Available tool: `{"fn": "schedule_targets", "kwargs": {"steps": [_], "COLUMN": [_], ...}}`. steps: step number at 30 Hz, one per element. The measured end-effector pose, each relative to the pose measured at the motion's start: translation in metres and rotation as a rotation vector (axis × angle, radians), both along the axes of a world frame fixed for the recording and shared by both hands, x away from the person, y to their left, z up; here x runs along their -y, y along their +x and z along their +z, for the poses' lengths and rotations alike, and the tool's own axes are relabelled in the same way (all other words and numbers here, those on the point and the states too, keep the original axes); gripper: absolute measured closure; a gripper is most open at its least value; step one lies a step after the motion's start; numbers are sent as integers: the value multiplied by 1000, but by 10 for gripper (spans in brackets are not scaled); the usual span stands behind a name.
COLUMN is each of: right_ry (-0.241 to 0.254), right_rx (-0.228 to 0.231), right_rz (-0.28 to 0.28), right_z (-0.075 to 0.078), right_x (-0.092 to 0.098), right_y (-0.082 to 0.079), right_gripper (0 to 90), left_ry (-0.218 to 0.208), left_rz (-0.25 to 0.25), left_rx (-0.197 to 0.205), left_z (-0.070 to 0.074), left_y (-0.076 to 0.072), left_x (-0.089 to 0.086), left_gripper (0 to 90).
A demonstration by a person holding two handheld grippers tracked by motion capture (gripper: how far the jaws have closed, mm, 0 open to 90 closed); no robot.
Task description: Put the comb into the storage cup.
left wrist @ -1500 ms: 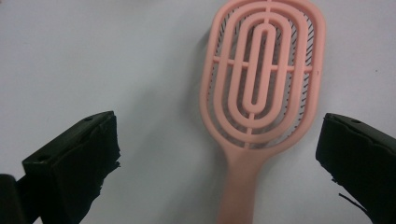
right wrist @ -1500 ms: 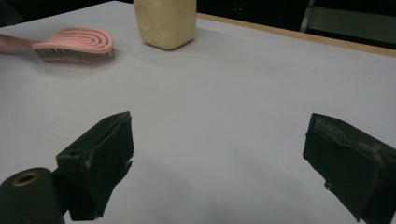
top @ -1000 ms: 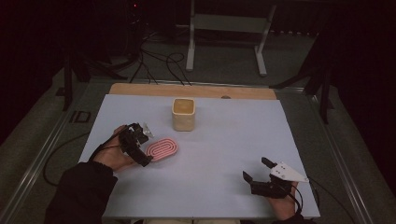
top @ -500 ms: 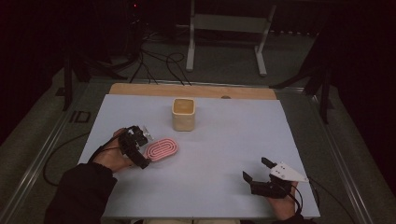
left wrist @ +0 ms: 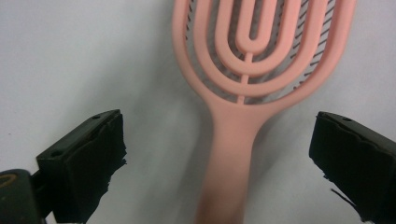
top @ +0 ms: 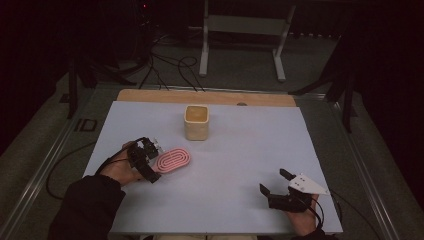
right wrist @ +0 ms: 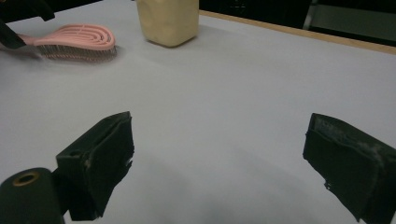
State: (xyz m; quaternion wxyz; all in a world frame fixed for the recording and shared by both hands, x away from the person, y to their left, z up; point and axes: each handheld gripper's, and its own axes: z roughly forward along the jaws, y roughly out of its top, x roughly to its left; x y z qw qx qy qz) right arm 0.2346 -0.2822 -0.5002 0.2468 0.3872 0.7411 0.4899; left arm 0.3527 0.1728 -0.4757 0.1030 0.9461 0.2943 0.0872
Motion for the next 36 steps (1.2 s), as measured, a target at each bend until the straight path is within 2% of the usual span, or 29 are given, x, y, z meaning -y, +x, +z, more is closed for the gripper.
{"fn": "schedule_targets", "kwargs": {"steps": [4,8,10,14,18,20,21,26,32,36], "right_ry": [-2,-2,-3,-4,-4,-7,-7,-7,-9,-8], "right_rx": [0,-1,-1,-1,-1,-3,-3,-3,-5,-4], "right_rz": [-1,0,0,0,-1,-2,-2,-3,-3,-3], "right_z": [0,0,0,0,0,0,0,0,0,0], "right_x": [0,0,0,0,0,0,0,0,0,0], "right_y": [0,0,0,0,0,0,0,1,0,1], "right_gripper": [85,85,85,85,85,85,85,85,85,85], "left_ry": [3,13,20,11,12,15,12,5,-10,-6], "left_rz": [-6,-29,-37,-46,-43,-42,-29,-14,-3,5], "left_rx": [-20,-29,-23,-65,-95,-98,-106,-123,-138,-144], "left_z": [-2,-4,-4,-5,-7,-7,-8,-9,-11,-11], "left_y": [-1,-3,-3,-2,0,0,1,3,6,6], "left_x": [1,3,2,1,0,0,0,-1,1,1], "left_gripper": [87,179,260,420,514,556,576,626,642,681]}}
